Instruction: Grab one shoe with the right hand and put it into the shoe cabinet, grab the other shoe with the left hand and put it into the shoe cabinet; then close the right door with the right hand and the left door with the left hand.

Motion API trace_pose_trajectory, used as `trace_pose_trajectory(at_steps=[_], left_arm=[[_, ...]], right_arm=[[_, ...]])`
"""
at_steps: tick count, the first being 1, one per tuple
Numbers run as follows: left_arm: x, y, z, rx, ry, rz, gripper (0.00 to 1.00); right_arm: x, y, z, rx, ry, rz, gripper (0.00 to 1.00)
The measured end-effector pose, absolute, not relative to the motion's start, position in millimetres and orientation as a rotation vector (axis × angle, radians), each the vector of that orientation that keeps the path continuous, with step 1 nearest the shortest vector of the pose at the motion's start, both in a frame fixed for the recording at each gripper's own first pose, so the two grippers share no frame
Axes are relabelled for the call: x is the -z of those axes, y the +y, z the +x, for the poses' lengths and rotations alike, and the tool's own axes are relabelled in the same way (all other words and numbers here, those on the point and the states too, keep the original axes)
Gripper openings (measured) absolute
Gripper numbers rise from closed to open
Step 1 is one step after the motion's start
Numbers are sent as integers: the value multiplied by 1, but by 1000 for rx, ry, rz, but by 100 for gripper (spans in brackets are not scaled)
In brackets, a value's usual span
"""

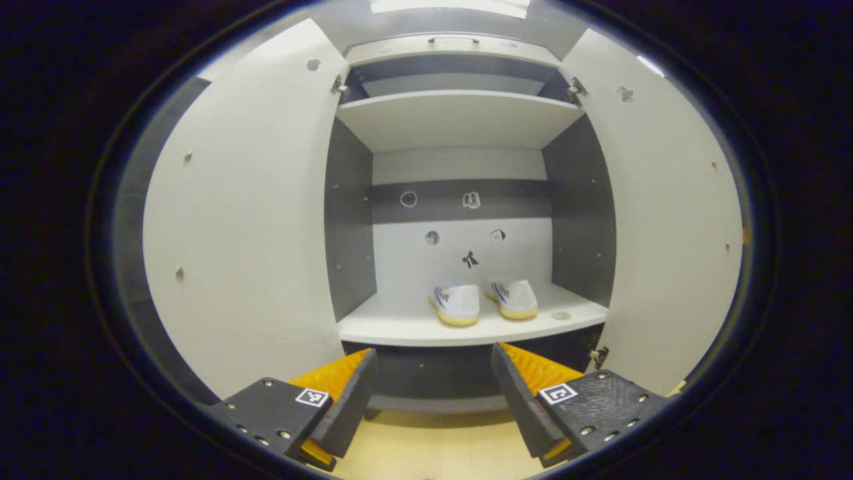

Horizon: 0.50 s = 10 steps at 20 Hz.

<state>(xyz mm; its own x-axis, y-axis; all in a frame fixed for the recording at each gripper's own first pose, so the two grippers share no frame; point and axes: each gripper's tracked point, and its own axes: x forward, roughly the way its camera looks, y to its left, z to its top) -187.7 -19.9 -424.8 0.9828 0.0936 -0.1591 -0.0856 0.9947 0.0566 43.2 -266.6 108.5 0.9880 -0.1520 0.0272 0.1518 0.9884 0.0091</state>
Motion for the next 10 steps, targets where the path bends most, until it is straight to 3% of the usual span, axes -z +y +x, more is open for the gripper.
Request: trace_pose_trajectory(at_steps=[5,10], left_arm=[[442,-11,-207,-70,221,-7,100],[440,-12,-206,-3,227,0,100]], right_arm=[[-119,-232,45,115,-27,27,99],[-124,-219,40,167,-38,-8,92]])
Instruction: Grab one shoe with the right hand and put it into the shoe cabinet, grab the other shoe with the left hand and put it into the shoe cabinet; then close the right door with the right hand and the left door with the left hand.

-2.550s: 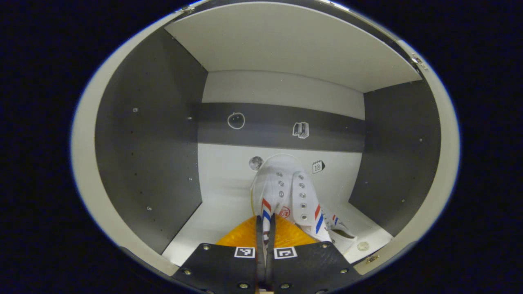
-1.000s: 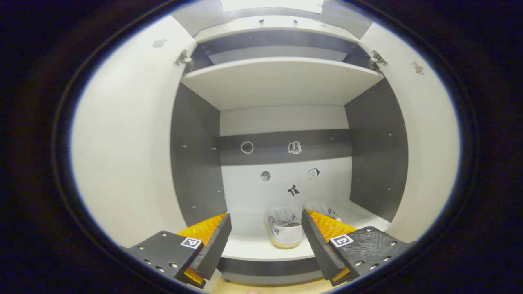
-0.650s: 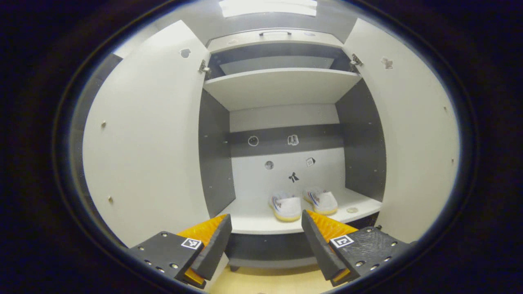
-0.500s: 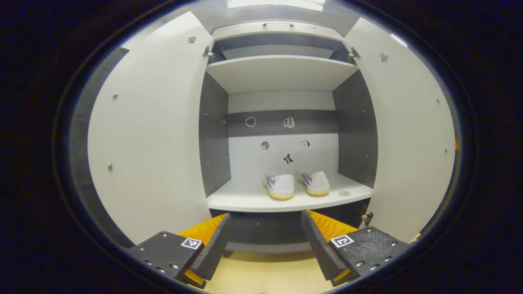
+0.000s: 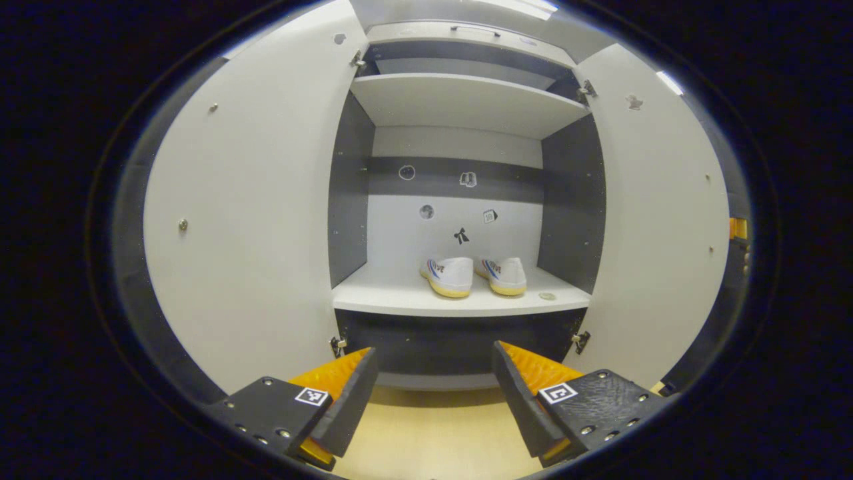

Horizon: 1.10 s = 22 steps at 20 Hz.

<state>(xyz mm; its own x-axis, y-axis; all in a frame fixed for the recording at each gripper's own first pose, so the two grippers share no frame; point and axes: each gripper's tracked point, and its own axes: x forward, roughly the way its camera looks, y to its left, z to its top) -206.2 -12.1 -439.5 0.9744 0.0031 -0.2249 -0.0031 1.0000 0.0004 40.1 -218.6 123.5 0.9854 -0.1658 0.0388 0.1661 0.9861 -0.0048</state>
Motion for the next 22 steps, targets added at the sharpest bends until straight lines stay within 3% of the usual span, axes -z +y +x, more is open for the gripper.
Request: trace_pose_trajectory(at_steps=[1,3,4,5,6,7,12,22], left_arm=[[439,-14,-207,16,227,4,98],[433,-19,-208,59,220,15,100],[429,-20,-208,75,216,24,100],[427,-21,-210,91,211,35,97],[424,-21,-212,106,207,41,93],[424,-21,-215,119,209,41,97],[420,-9,-227,152,220,30,97],[415,34,-254,146,165,-2,97]], right_arm=[[-126,-216,39,175,-41,-1,97],[-131,-211,36,189,-52,7,97],[-134,-211,38,208,-61,-1,87],[-134,-210,36,224,-59,-16,95],[-135,-209,35,239,-61,-22,94],[-134,-207,34,253,-50,-19,94],[-127,-186,30,279,-33,28,95],[-120,-95,44,152,-91,47,95]])
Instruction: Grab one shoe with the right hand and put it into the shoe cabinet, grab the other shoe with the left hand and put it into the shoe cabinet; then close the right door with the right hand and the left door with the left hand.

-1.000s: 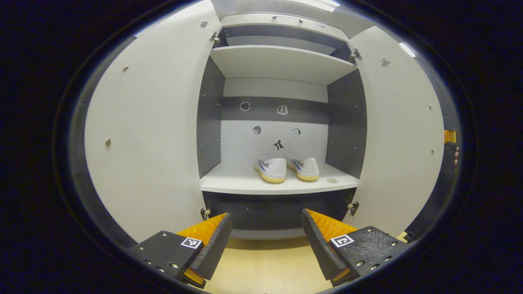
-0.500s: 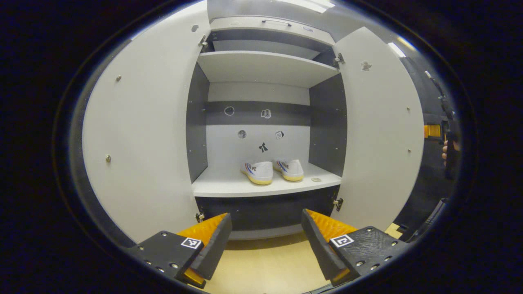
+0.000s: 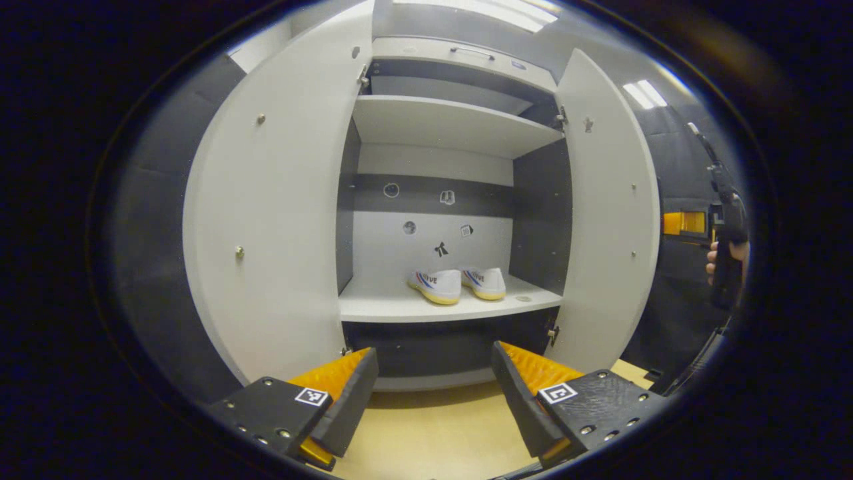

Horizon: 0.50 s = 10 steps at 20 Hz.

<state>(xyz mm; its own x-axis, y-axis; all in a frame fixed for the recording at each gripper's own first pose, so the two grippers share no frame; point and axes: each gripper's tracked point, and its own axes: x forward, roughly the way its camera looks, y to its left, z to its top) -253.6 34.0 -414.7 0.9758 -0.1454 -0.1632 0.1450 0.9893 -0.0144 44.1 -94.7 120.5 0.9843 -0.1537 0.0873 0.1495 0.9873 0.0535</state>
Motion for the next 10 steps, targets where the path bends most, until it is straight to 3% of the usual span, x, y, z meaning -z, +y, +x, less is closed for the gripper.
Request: trace_pose_trajectory(at_steps=[1,2,3,10], left_arm=[[413,39,-256,142,160,-1,97],[411,43,-260,136,157,0,98],[409,47,-263,133,151,-1,98],[380,96,-298,91,87,-43,100]], right_arm=[[-121,-87,48,146,-100,47,95],[-123,-78,50,136,-112,53,88],[-124,-70,53,120,-115,54,95],[-120,-69,49,150,-141,92,98]])
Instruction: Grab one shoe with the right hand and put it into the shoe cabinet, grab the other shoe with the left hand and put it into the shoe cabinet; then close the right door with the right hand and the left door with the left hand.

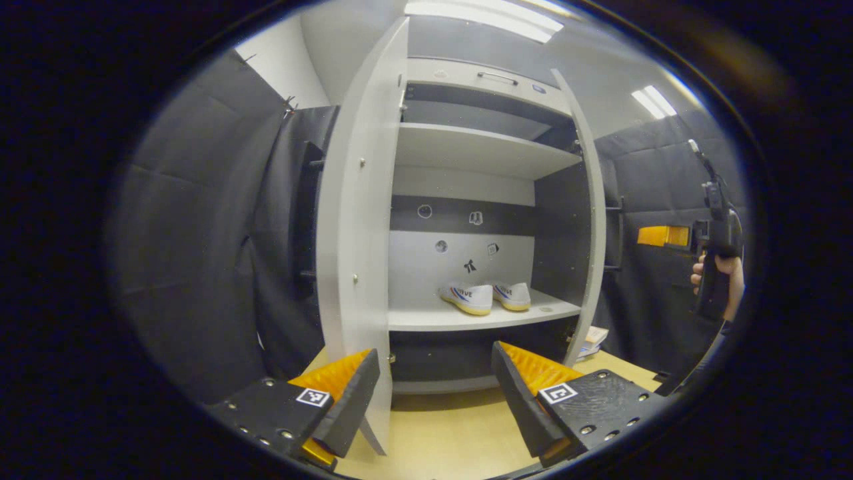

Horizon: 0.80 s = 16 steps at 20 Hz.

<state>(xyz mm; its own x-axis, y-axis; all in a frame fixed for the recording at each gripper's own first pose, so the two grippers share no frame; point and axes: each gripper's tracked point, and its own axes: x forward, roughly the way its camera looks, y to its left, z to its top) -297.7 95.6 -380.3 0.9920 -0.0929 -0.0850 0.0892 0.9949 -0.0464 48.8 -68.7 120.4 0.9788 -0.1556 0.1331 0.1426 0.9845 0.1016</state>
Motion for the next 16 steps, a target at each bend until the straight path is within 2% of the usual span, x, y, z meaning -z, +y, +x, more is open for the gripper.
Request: trace_pose_trajectory(at_steps=[1,2,3,6,7,8,10,11,12,16], left_arm=[[375,99,-302,96,77,-74,96],[371,103,-305,97,65,-104,100],[370,107,-307,99,62,-131,95],[366,115,-317,90,71,-184,96],[366,123,-318,73,71,-185,100],[365,131,-321,55,71,-179,96],[364,158,-328,-4,62,-145,96],[361,176,-328,-32,59,-133,100],[358,190,-329,-57,55,-126,96],[327,248,-324,-137,6,-65,96]], right_arm=[[-116,-68,49,150,-130,101,98],[-113,-65,48,147,-124,111,98],[-111,-62,49,146,-122,118,98],[-107,-56,48,140,-121,117,98],[-105,-54,49,137,-118,108,98],[-103,-52,49,136,-113,99,98],[-99,-49,52,129,-100,89,98],[-98,-48,53,126,-96,87,98],[-95,-47,53,125,-91,86,98],[-77,-41,54,124,-46,89,98]])
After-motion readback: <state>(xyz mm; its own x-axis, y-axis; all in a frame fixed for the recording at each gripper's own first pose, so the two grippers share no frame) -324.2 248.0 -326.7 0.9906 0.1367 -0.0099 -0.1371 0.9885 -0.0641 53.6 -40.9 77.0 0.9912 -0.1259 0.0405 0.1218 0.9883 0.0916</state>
